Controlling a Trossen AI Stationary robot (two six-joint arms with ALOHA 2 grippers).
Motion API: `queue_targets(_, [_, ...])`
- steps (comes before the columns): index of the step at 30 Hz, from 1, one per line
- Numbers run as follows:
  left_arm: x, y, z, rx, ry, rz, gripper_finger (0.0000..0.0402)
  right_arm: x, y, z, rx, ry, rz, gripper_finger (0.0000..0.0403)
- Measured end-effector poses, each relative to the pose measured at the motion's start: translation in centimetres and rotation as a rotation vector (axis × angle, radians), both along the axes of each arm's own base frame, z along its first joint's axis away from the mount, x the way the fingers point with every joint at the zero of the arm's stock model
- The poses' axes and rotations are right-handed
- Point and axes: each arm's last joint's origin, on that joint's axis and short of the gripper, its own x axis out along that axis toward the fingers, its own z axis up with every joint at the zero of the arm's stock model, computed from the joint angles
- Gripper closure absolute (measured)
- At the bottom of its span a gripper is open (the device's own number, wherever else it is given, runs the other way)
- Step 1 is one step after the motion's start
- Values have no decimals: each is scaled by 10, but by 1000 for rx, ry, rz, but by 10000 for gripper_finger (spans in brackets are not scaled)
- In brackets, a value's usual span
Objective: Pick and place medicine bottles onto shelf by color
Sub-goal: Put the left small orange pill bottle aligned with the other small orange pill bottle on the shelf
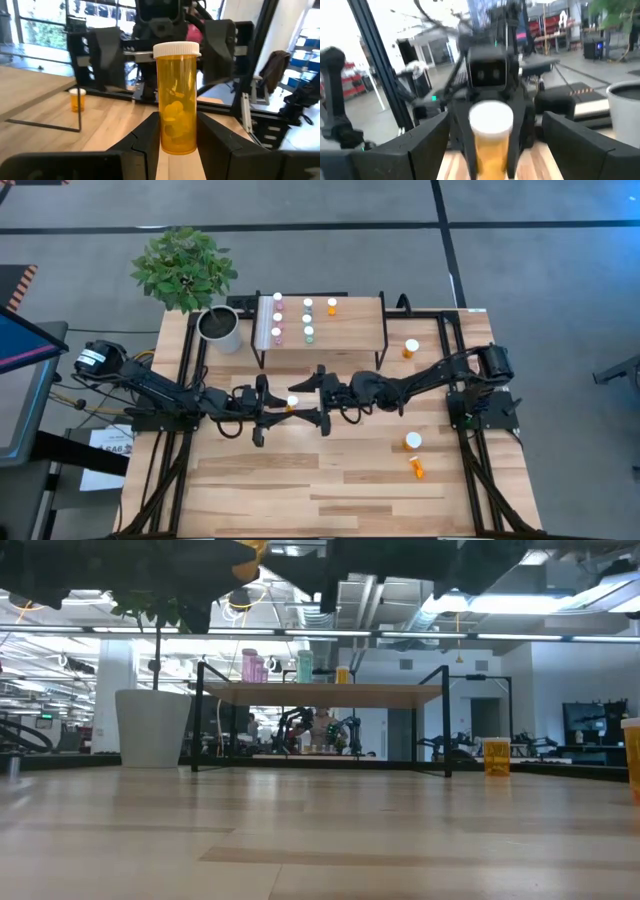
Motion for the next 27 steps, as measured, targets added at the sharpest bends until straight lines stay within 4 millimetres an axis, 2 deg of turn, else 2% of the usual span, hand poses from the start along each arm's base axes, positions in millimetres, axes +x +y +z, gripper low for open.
queue_targets(27, [0,-1,0,-15,4,-26,304,2,-1,3,6,5,43,72])
